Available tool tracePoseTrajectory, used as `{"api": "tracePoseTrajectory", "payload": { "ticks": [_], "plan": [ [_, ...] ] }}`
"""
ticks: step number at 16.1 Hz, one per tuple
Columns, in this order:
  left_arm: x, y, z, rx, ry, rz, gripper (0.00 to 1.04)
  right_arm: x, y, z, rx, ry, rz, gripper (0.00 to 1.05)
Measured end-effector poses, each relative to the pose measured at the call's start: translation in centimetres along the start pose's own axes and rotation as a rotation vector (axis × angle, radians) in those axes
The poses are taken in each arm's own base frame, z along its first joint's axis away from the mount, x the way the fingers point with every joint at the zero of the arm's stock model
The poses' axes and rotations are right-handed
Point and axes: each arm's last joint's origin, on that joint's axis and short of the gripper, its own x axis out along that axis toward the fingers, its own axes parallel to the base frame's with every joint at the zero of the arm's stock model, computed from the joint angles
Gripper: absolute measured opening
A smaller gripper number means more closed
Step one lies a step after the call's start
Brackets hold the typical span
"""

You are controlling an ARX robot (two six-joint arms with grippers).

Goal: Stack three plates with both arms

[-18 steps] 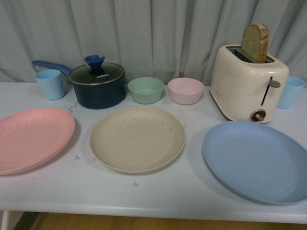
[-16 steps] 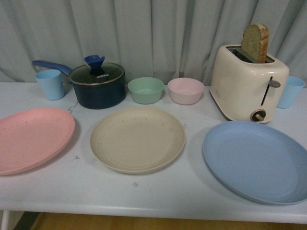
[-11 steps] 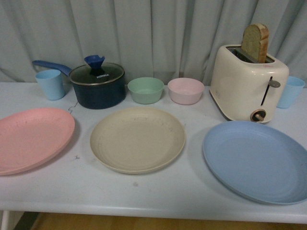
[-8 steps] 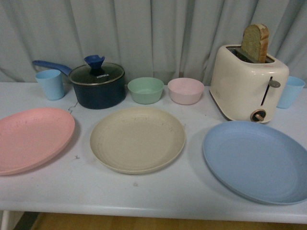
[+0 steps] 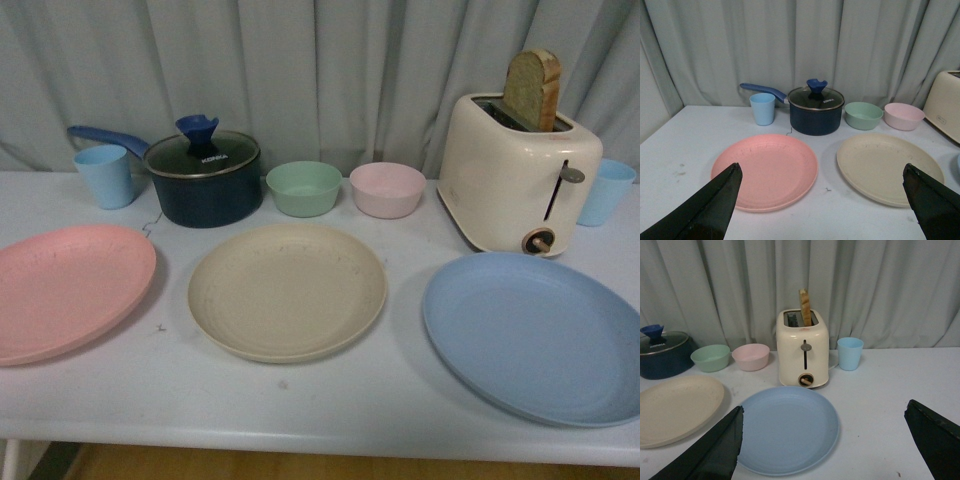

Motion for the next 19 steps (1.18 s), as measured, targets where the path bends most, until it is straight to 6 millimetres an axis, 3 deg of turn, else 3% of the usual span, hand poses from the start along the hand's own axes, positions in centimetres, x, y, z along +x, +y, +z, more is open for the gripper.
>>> {"api": "tracePoseTrajectory", "payload": {
  "ticks": [19],
  "plan": [
    [0.00,0.00,0.00,0.000,0.000,0.000,0.98,0.00,0.00,0.00,0.000,0.000,0.000,0.98]
  ]
}}
